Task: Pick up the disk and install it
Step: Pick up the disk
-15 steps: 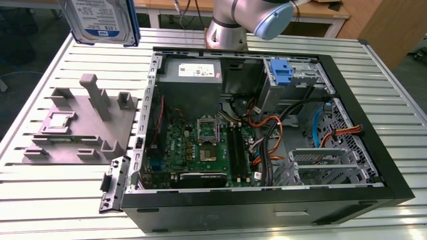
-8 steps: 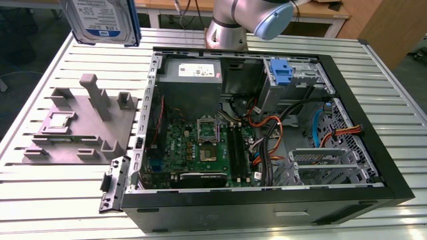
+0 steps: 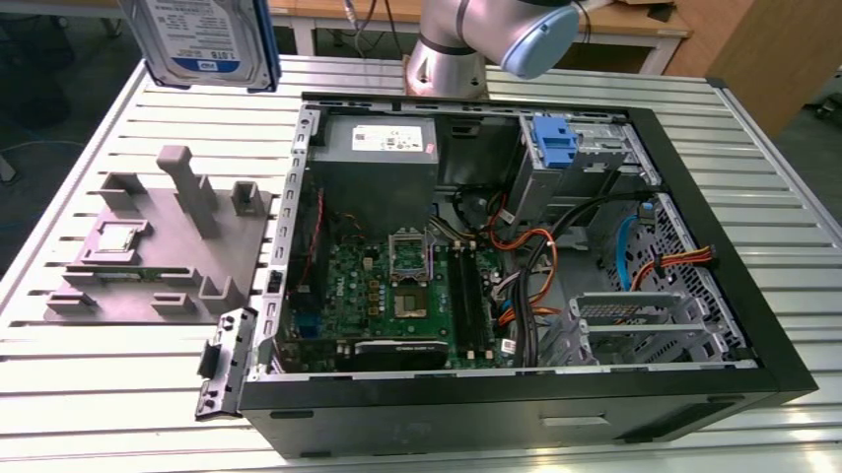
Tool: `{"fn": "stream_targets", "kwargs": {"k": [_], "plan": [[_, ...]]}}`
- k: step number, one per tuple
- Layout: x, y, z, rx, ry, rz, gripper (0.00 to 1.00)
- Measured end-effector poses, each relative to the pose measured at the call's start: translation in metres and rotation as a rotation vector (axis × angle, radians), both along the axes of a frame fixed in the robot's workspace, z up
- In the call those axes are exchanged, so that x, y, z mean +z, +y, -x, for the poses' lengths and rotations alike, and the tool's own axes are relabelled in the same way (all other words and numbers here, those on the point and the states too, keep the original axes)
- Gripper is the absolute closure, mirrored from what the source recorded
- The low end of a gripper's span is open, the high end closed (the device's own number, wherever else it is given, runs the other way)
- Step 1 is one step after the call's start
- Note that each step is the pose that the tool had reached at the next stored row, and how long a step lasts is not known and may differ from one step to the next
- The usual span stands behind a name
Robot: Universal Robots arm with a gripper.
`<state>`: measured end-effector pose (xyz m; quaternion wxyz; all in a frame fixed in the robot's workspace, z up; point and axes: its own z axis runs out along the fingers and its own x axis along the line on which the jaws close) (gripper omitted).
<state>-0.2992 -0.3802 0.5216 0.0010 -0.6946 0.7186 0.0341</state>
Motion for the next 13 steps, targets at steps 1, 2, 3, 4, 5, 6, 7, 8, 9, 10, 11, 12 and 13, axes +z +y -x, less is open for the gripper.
{"fn": "stream_targets", "kwargs": {"k": [1,2,3,4,5,6,7,8,9,10,11,12,13], "plan": [[0.0000,0.0000,-0.0004,0.000,0.0000,0.0000,0.64],[0.0000,0.0000,-0.0008,0.000,0.0000,0.0000,0.64],[0.0000,0.0000,-0.0012,0.000,0.0001,0.0001,0.64],[0.0000,0.0000,-0.0017,0.000,0.0000,0.0000,0.64],[0.0000,0.0000,-0.0022,0.000,0.0000,0.0000,0.64],[0.0000,0.0000,-0.0029,0.000,0.0000,0.0000,0.64],[0.0000,0.0000,-0.0035,0.000,0.0000,0.0000,0.64],[0.0000,0.0000,-0.0041,0.000,0.0000,0.0000,0.64],[0.0000,0.0000,-0.0047,0.000,0.0000,0.0000,0.64],[0.0000,0.0000,-0.0053,0.000,0.0000,0.0000,0.64],[0.0000,0.0000,-0.0057,0.000,0.0001,0.0000,0.64],[0.0000,0.0000,-0.0061,0.000,0.0000,0.0000,0.64],[0.0000,0.0000,-0.0064,0.000,0.0000,0.0000,0.64]]}}
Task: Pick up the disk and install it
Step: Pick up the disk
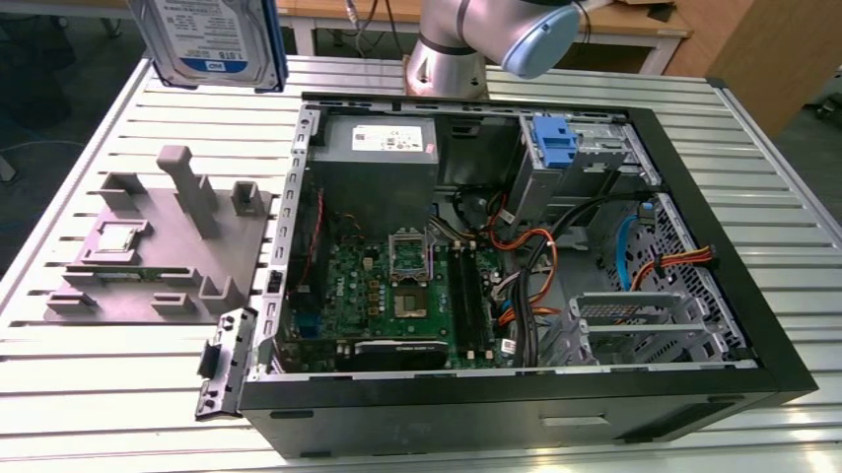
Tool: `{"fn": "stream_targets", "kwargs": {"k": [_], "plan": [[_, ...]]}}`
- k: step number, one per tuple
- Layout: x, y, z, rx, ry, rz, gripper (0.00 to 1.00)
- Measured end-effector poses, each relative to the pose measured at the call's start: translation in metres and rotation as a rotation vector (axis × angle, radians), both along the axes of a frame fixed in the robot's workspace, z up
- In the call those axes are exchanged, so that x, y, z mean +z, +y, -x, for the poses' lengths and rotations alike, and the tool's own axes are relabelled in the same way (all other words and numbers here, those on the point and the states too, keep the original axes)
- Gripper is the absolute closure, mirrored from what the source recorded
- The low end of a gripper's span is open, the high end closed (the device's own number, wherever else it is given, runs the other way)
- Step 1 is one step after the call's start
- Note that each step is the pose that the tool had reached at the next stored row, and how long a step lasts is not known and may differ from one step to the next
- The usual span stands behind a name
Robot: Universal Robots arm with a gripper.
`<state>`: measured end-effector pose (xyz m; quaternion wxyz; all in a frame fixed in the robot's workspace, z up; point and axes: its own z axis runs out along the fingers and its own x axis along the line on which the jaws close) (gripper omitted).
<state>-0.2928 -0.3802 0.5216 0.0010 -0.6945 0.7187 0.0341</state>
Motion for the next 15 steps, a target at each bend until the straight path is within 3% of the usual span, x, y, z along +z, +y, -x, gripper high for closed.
{"fn": "stream_targets", "kwargs": {"k": [15], "plan": [[0.0000,0.0000,-0.0055,0.000,-0.0001,-0.0001,0.64]]}}
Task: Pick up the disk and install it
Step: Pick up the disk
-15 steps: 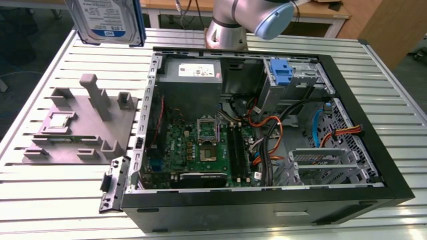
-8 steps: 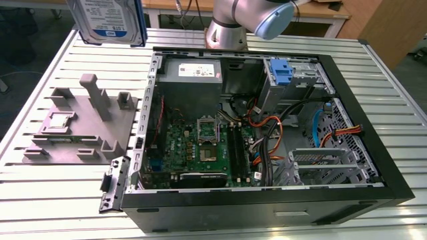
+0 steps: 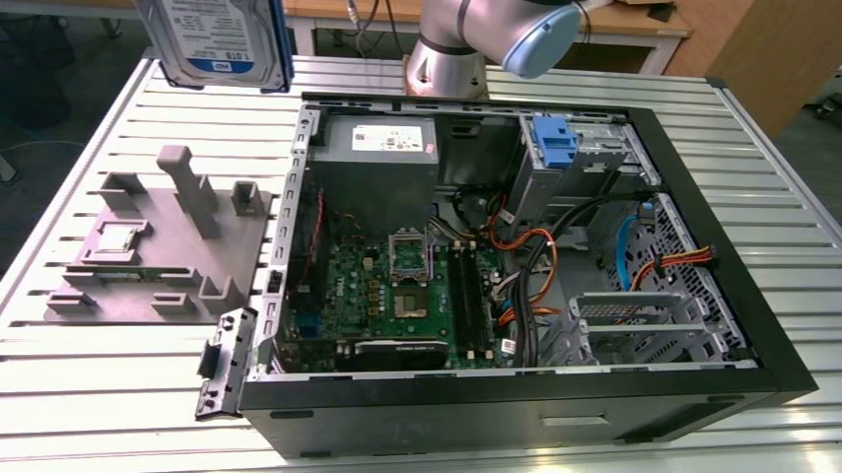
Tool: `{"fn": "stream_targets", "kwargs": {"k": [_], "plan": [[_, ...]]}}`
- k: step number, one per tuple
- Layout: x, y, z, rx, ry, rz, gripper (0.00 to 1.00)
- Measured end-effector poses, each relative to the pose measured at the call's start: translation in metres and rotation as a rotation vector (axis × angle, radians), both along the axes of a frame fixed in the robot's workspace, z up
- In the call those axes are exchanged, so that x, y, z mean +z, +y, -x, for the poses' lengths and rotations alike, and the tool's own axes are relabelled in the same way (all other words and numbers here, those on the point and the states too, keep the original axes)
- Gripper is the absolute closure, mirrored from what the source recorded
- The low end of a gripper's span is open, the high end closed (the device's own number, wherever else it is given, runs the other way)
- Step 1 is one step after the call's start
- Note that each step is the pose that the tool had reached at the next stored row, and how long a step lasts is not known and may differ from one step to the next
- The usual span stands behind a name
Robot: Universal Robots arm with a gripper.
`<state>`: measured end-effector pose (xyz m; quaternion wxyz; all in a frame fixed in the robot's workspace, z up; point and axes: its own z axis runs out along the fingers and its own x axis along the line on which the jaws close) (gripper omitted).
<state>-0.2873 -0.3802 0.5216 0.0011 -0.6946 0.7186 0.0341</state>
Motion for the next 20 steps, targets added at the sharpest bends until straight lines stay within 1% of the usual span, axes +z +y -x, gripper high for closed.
{"fn": "stream_targets", "kwargs": {"k": [10,20], "plan": [[0.0000,0.0000,-0.0052,0.000,0.0000,0.0001,0.64],[0.0000,0.0000,-0.0083,0.000,0.0000,0.0000,0.64]]}}
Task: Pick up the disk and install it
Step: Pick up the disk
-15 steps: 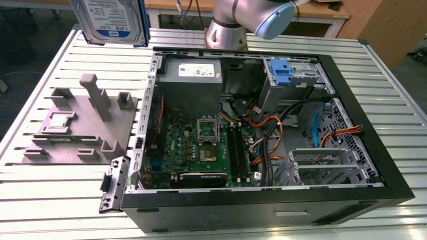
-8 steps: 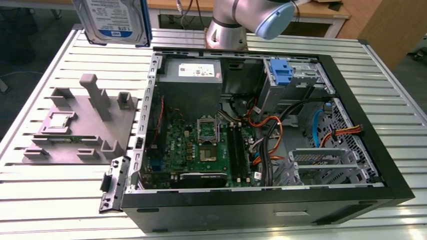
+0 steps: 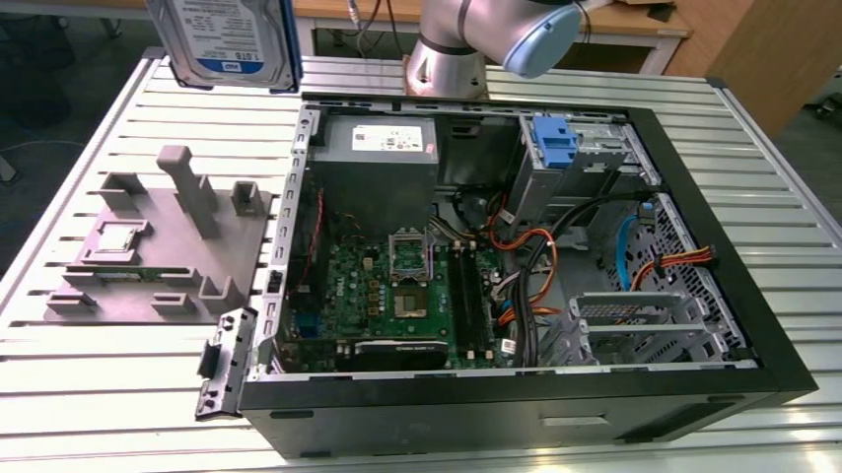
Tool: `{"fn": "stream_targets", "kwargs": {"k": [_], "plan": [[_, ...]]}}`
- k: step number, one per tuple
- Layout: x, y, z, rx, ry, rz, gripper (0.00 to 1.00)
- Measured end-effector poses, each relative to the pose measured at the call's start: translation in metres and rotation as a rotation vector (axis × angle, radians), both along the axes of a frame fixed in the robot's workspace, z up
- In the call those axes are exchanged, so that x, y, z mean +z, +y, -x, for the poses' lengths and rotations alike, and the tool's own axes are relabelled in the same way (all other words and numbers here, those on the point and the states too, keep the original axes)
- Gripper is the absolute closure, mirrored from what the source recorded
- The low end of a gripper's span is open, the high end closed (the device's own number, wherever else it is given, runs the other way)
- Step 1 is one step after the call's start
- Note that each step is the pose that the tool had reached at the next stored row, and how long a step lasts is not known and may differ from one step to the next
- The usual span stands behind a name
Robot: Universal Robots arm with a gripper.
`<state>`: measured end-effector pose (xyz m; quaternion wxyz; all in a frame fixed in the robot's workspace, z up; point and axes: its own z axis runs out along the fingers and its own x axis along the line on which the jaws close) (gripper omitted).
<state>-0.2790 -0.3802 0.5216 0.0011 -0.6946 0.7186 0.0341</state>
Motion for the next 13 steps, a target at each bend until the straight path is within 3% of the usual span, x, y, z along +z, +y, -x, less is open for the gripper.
{"fn": "stream_targets", "kwargs": {"k": [13], "plan": [[0.0000,0.0000,-0.0037,0.000,0.0000,0.0000,0.64]]}}
